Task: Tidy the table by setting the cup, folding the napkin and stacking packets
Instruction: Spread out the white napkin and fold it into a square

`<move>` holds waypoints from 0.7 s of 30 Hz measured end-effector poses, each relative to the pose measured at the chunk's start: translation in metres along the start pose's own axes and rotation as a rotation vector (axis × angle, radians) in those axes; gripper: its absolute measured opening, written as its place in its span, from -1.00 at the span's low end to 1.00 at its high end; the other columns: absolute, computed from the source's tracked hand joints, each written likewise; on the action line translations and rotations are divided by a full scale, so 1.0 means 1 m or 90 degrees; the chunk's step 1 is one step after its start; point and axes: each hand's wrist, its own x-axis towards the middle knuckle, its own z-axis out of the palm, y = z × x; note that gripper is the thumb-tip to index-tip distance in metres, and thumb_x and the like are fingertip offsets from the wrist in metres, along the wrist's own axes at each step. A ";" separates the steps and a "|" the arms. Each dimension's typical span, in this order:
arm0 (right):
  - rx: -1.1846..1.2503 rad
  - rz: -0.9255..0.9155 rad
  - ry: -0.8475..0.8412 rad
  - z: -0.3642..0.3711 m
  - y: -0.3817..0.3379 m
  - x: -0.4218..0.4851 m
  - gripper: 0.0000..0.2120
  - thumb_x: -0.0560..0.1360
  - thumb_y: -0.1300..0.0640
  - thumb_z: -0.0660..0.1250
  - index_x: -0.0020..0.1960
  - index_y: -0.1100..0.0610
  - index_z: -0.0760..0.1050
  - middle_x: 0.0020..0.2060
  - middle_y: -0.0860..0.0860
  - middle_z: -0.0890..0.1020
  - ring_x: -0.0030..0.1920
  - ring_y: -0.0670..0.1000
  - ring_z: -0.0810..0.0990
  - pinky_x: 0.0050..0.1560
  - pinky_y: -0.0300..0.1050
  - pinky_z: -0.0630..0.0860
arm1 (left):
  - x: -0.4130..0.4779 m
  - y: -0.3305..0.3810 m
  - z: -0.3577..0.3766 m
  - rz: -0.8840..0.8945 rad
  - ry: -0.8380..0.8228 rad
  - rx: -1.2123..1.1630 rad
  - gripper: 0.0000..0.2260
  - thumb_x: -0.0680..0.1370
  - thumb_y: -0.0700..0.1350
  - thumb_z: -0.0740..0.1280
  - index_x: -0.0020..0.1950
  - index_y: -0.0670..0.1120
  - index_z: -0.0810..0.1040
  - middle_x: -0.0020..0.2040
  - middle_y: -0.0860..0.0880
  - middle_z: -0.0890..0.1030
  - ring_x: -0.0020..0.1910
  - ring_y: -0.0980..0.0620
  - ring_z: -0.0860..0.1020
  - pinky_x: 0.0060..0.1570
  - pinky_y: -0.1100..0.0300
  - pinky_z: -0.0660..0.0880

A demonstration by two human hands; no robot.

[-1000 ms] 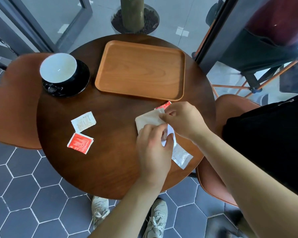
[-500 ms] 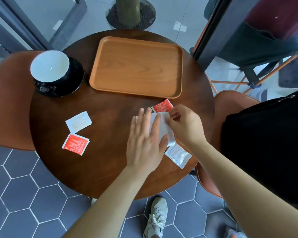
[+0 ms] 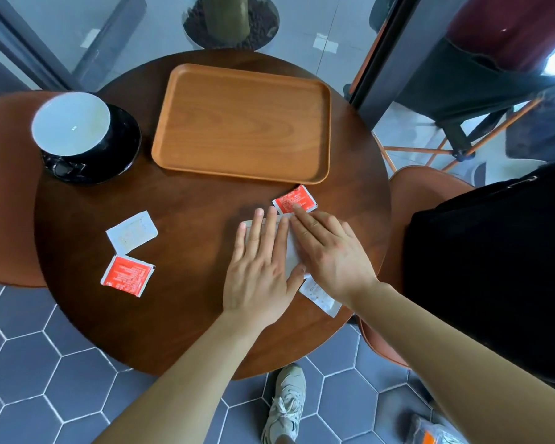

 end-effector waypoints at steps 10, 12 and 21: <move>-0.006 -0.004 0.065 0.004 0.001 0.004 -0.64 0.66 0.07 0.25 0.38 0.23 0.49 0.42 0.09 0.50 0.18 0.16 0.55 0.03 0.04 0.47 | -0.014 0.002 -0.032 -0.149 0.003 -0.209 -0.37 0.62 0.11 0.24 0.57 -0.23 0.23 0.60 -0.25 0.18 0.60 -0.25 0.10 0.53 -0.14 0.18; -0.023 -0.002 0.048 0.005 0.001 0.001 -0.61 0.66 0.07 0.26 0.42 0.22 0.45 0.45 0.09 0.48 0.21 0.17 0.54 0.05 0.05 0.46 | -0.024 0.004 -0.042 -0.263 0.062 -0.294 -0.42 0.57 -0.05 0.39 0.51 -0.24 0.33 0.48 -0.26 0.36 0.46 -0.27 0.32 0.39 -0.15 0.38; 0.036 0.057 0.010 -0.009 0.000 0.004 -0.55 0.66 -0.01 0.15 0.48 0.13 0.39 0.48 0.02 0.44 0.21 0.15 0.48 0.04 0.05 0.45 | -0.014 0.007 -0.067 -0.496 0.011 -0.453 -0.47 0.57 -0.05 0.39 0.51 -0.11 0.35 0.26 -0.08 0.57 0.16 -0.03 0.59 0.15 0.04 0.55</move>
